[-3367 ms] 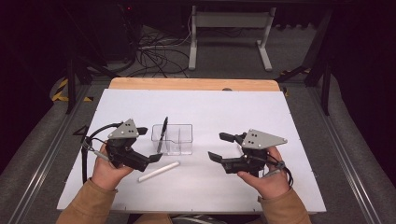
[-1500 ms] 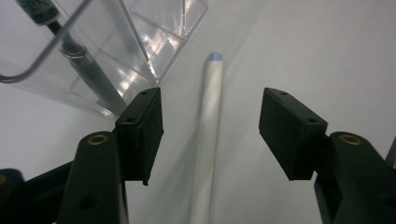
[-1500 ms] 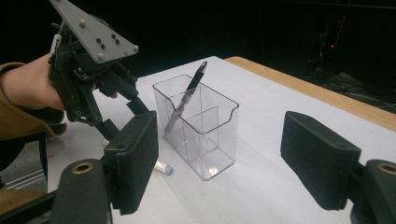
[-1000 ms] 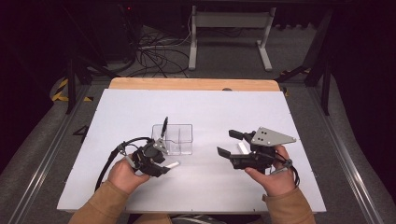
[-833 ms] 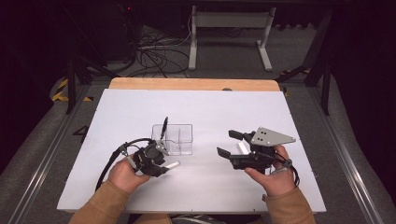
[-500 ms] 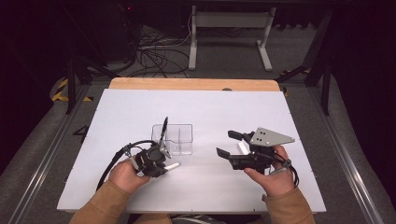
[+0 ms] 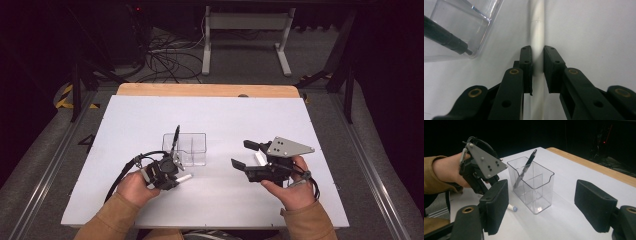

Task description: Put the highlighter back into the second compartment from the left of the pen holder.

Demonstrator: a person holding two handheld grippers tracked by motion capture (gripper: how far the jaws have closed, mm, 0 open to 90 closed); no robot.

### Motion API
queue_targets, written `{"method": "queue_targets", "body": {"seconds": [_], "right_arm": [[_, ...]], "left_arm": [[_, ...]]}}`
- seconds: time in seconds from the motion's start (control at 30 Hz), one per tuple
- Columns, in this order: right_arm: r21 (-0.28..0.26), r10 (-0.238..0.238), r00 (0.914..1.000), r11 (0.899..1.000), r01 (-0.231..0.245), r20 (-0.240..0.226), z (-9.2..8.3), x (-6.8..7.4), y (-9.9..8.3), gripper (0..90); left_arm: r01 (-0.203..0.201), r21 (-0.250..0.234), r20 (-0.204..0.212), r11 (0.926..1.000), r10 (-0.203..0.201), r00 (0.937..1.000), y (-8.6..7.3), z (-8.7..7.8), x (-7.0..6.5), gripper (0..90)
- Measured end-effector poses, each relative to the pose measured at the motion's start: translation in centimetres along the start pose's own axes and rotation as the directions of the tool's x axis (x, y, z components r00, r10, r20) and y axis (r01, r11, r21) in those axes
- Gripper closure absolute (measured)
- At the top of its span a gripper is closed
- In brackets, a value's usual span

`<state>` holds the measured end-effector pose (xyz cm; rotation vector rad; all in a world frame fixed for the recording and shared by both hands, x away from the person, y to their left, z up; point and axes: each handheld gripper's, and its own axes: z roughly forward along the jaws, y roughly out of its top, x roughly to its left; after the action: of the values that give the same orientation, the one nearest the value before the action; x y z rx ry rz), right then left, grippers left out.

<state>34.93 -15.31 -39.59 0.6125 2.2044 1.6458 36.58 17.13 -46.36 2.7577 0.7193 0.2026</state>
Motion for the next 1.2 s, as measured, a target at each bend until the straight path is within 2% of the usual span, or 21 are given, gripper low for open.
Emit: {"method": "queue_targets", "body": {"seconds": [0.2, 0.37, 0.47, 1.2], "right_arm": [[0.002, -0.004, 1.0000, 1.000, 0.004, 0.000, 0.0, 0.0, 0.0, 28.2], [-0.003, -0.001, 1.0000, 1.000, 0.001, 0.001, -0.1, -0.1, 0.0, 28.2], [0.001, -0.002, 1.0000, 1.000, 0.002, 0.001, 0.0, -0.1, 0.0, 28.2], [0.003, -0.005, 1.0000, 1.000, 0.005, 0.002, 0.0, 0.0, 0.0, 28.2]], "left_arm": [[-0.010, 0.002, -0.001, 0.9999, 0.010, 1.0000, 0.0, -0.2, -0.1, 78.6], [-0.017, -0.087, 0.002, 0.9961, 0.017, 0.9999, -0.2, -2.2, -0.3, 78.7], [-0.028, -0.111, 0.004, 0.9934, 0.028, 0.9996, -0.1, -3.1, -0.6, 78.7], [-0.039, -0.161, -0.002, 0.9862, 0.039, 0.9992, 0.0, -4.6, -0.9, 78.6]]}}
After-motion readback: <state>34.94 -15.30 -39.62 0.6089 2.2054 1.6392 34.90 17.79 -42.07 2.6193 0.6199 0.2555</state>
